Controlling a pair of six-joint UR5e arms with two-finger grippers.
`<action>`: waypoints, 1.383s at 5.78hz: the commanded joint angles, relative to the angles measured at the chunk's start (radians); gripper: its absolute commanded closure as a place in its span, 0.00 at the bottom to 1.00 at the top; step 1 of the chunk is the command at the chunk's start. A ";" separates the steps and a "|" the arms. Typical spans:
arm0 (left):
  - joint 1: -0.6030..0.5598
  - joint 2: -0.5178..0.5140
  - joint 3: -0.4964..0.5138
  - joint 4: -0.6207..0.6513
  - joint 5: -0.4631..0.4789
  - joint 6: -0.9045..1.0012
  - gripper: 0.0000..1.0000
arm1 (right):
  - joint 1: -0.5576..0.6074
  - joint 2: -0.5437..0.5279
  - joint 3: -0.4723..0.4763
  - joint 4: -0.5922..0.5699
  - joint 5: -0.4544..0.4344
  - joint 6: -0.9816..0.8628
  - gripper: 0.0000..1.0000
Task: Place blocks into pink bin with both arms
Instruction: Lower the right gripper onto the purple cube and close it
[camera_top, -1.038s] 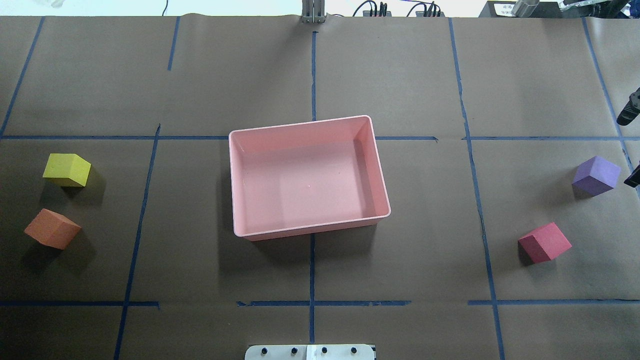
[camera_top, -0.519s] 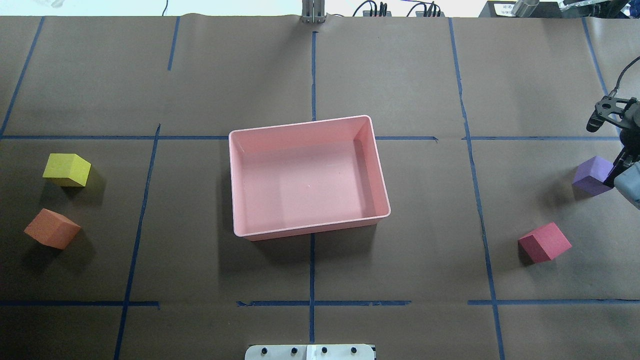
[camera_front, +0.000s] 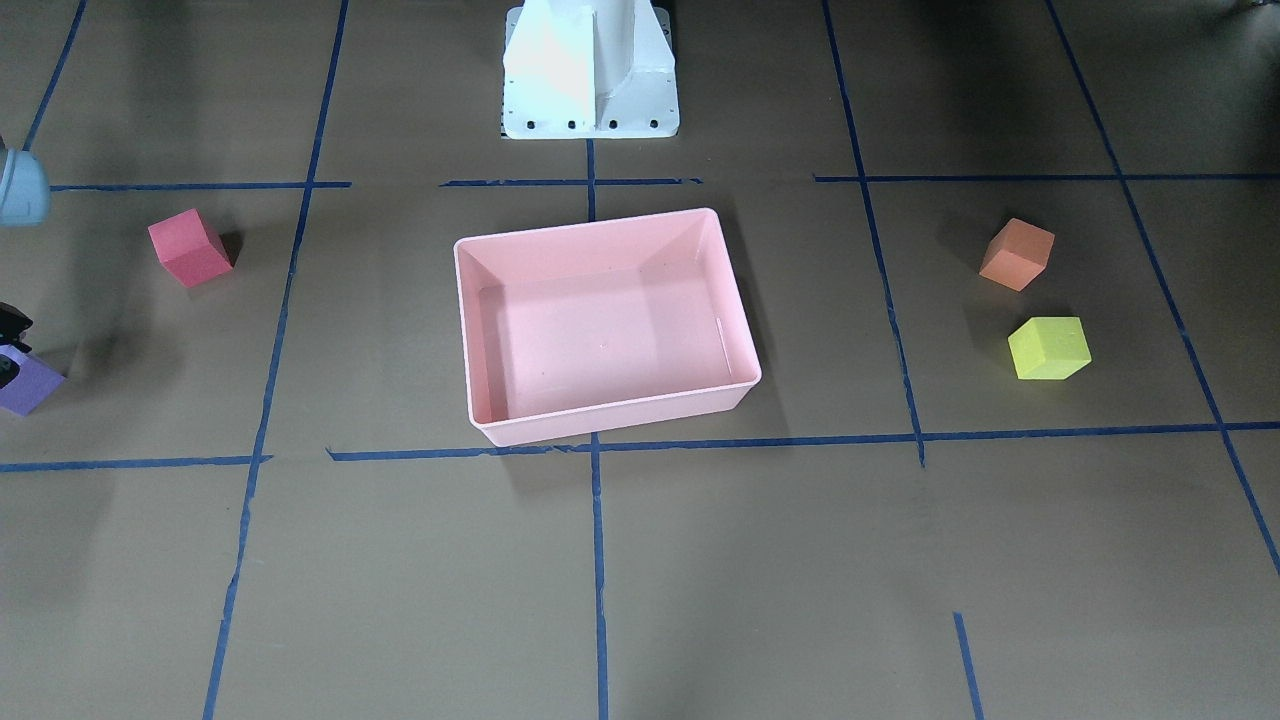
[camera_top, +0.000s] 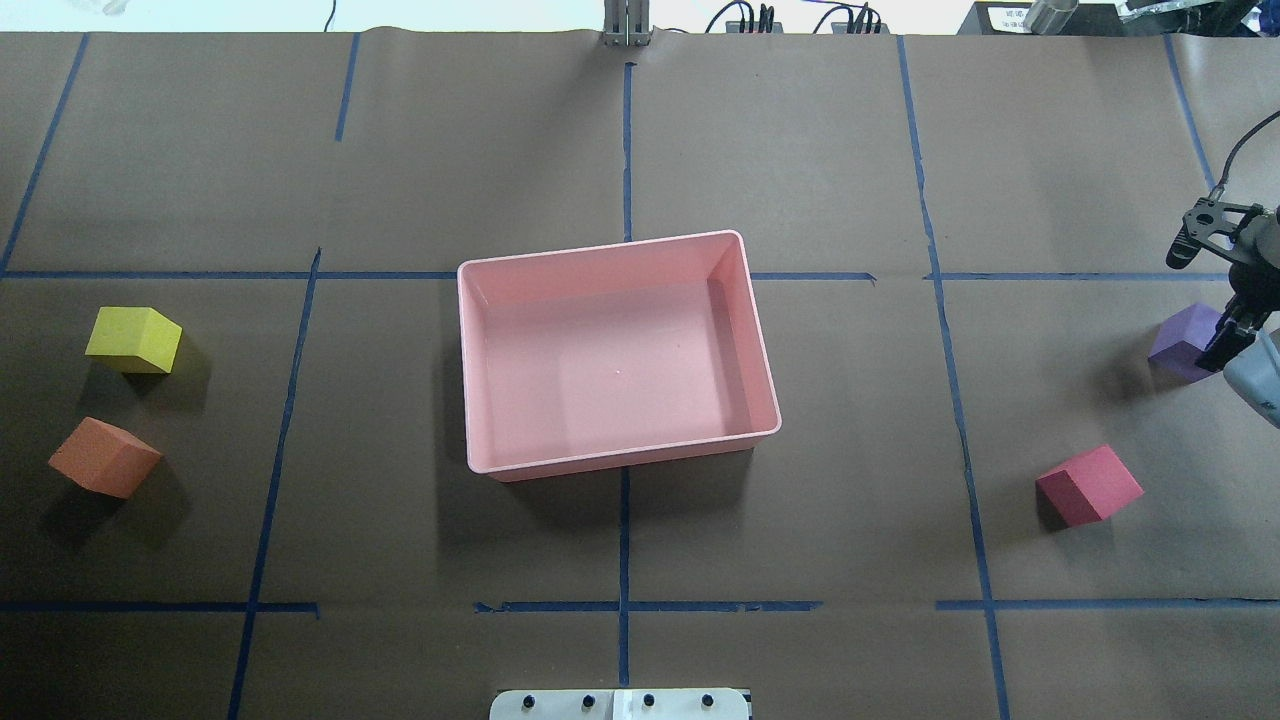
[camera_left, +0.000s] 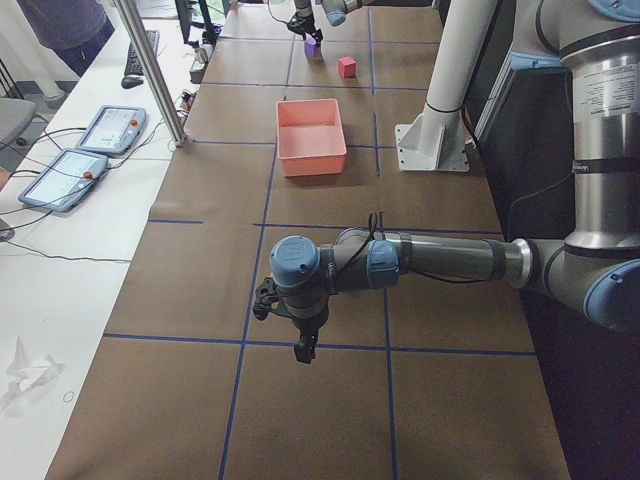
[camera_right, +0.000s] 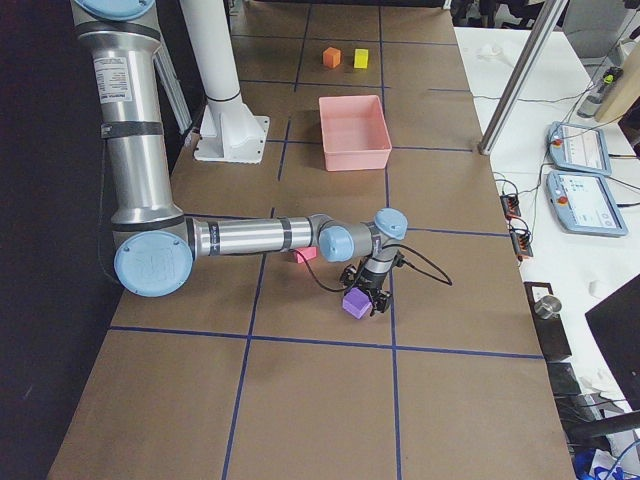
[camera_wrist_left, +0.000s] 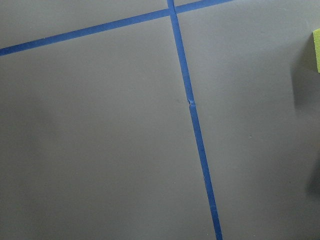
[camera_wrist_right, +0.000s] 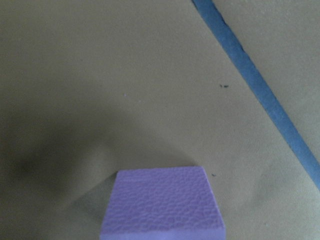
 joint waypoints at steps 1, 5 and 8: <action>0.000 0.000 0.004 -0.001 0.000 0.000 0.00 | -0.012 0.002 0.004 0.002 0.004 0.002 0.02; 0.000 0.000 0.004 -0.004 0.000 0.000 0.00 | -0.015 0.037 0.141 -0.164 0.063 0.022 0.74; 0.000 0.000 0.004 -0.009 -0.002 0.000 0.00 | -0.097 0.291 0.370 -0.429 0.188 0.679 0.70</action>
